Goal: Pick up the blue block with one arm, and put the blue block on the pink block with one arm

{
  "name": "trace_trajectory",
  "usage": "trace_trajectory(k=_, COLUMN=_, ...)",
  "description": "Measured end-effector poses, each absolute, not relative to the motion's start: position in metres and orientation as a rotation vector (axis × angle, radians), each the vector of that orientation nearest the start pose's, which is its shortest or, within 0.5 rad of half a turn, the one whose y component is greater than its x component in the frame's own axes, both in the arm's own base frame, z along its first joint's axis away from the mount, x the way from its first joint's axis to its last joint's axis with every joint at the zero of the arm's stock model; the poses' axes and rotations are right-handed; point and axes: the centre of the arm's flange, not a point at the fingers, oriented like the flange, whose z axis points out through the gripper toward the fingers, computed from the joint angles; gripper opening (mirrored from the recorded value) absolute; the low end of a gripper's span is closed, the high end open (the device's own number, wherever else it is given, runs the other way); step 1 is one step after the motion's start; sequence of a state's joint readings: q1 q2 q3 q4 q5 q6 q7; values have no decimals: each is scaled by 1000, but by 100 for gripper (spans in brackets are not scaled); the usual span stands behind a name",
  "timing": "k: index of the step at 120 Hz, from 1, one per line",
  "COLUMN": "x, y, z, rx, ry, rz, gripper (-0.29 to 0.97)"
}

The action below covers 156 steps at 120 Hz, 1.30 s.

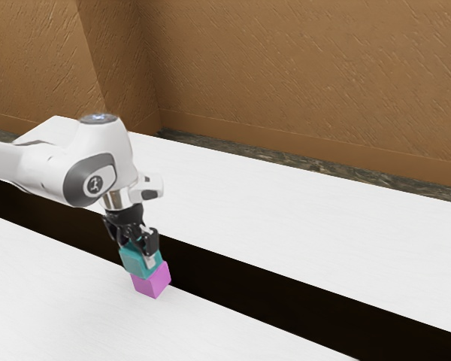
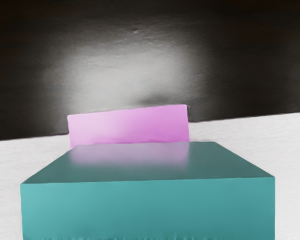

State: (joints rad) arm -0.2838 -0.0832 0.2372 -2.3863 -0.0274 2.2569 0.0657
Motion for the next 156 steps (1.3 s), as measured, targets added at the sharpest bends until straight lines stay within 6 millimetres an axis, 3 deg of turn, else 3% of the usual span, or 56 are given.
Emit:
trace_trajectory(k=85, x=478, y=-26, z=347, rx=-3234, ry=145, rz=64, gripper=36)
trace_trajectory(k=122, x=494, y=-24, z=346, rx=-3234, ry=133, rz=31, gripper=36)
trace_trajectory(k=156, x=494, y=-22, z=343, rx=-3233, ry=140, rz=43, gripper=35)
